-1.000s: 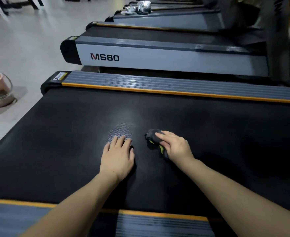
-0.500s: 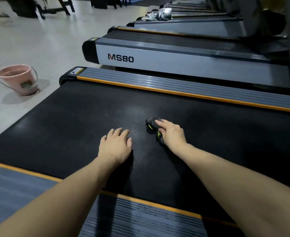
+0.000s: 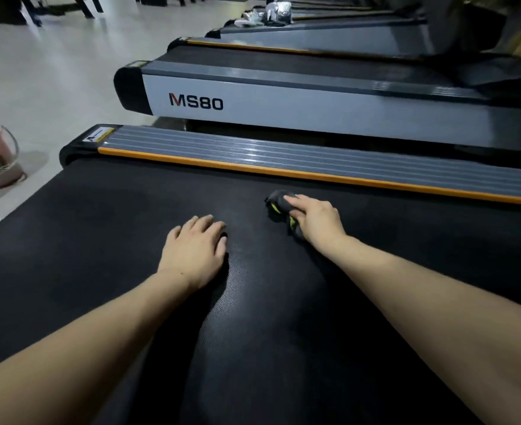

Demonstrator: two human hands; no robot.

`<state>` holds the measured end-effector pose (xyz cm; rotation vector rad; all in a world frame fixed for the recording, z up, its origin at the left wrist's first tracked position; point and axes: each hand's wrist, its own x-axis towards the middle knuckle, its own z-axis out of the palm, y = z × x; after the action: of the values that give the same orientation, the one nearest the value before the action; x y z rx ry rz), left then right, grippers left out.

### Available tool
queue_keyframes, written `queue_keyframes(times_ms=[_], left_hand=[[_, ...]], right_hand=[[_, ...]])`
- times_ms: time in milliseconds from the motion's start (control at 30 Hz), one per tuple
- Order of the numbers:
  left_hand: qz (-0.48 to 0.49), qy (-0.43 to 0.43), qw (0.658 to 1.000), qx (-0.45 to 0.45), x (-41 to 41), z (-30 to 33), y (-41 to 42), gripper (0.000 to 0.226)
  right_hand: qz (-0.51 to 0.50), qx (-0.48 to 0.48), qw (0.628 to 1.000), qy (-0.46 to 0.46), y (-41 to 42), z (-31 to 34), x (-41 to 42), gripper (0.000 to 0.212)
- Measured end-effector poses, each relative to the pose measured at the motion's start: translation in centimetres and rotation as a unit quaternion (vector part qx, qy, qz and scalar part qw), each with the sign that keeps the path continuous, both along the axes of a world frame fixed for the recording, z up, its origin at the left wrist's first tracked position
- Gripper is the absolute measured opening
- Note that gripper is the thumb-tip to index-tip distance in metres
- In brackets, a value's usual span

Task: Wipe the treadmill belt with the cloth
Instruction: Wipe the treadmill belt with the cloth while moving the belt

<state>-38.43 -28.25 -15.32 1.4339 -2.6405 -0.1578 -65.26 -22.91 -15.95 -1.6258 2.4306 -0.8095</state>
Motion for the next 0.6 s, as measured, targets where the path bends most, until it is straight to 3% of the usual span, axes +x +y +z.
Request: queue_keyframes(times_ms=[200, 433, 600], left_hand=[[-0.012, -0.013, 1.000, 0.008, -1.2, 0.1, -5.2, 0.042], [-0.028, -0.013, 0.999, 0.038, -2.3, -0.1, -7.6, 0.040], [-0.010, 0.004, 0.999, 0.043, -2.2, -1.3, -7.1, 0.041]], right_hand=[[-0.001, -0.017, 1.000, 0.016, -2.4, 0.2, -1.6, 0.031], [-0.084, -0.002, 0.996, 0.016, -3.7, 0.5, -0.9, 0.031], [-0.122, 0.025, 0.992, 0.028, -4.8, -0.3, 3.6, 0.031]])
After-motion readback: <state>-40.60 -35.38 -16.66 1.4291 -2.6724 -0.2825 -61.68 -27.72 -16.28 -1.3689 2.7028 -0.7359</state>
